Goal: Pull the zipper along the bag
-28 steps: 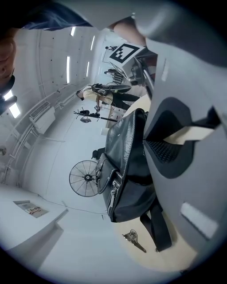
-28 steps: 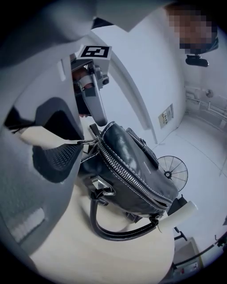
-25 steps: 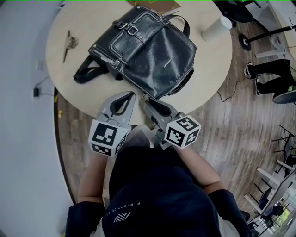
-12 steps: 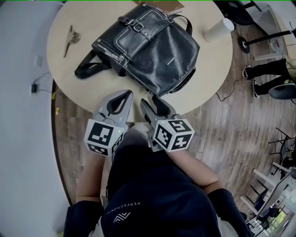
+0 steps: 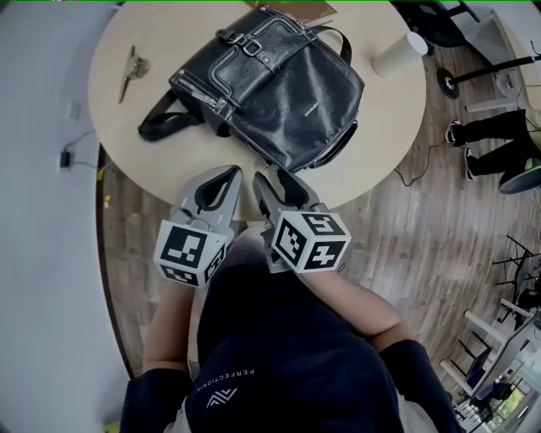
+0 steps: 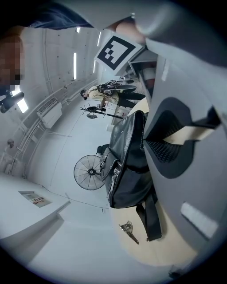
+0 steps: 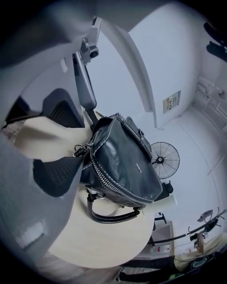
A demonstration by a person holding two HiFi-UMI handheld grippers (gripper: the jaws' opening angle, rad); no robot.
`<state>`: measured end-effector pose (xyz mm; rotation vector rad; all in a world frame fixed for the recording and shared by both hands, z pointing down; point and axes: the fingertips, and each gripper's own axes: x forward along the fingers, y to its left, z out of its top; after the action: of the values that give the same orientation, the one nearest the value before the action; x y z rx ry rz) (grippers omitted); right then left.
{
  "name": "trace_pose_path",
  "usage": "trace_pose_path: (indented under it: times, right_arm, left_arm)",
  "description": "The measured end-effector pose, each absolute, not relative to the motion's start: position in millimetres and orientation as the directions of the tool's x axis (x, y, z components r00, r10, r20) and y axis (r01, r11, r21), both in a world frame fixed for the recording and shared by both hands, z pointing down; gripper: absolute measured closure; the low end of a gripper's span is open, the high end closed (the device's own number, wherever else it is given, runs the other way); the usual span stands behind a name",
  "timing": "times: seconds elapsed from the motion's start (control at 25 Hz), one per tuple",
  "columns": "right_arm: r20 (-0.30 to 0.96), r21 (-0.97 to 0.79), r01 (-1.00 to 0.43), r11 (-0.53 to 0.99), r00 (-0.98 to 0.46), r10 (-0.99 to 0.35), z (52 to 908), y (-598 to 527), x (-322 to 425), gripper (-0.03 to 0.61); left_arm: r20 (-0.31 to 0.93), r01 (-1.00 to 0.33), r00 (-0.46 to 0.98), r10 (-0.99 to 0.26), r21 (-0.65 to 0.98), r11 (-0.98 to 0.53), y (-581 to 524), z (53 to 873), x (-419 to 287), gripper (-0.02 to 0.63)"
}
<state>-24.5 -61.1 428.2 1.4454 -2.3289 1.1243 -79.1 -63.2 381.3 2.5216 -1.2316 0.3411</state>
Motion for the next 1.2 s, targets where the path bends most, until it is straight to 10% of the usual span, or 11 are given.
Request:
trace_pose_path:
  times: [1.2]
  right_arm:
    - [0.472,-0.341,-0.869,0.359,-0.488,-0.734,426,-62,-17,0.565]
  left_arm:
    - [0.306,-0.800,0.600,-0.739,0.230,-0.555,-82,371,-86,0.594]
